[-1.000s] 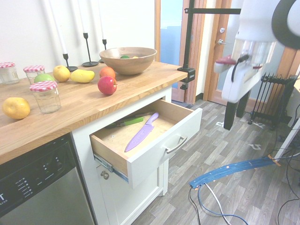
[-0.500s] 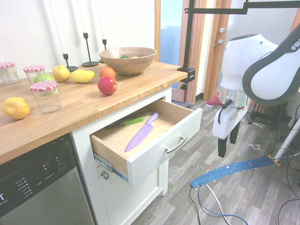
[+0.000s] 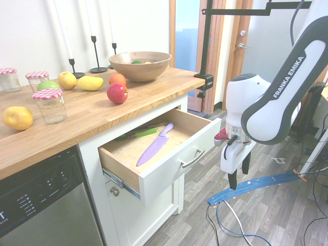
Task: Close the drawer
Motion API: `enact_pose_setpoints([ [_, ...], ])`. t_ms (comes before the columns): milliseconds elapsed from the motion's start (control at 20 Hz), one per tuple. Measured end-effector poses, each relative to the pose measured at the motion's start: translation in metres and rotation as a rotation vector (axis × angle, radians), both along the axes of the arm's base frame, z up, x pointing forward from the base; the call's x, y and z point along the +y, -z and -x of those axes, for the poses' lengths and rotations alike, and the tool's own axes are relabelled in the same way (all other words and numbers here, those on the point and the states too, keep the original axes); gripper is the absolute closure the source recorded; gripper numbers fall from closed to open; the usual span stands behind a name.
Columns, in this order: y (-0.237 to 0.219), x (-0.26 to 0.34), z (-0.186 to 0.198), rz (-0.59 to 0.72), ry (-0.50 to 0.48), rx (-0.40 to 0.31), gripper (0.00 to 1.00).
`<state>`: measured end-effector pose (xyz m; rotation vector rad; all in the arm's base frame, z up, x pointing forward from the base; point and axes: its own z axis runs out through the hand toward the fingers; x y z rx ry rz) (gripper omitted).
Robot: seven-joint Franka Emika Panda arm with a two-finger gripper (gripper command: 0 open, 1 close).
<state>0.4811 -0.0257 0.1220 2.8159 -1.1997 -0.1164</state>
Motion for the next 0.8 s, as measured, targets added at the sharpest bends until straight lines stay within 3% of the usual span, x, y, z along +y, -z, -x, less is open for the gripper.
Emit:
enact_pose_setpoints([
  [800,0.026,0.006,-0.020,-0.012,0.008,-0.016,1.00],
])
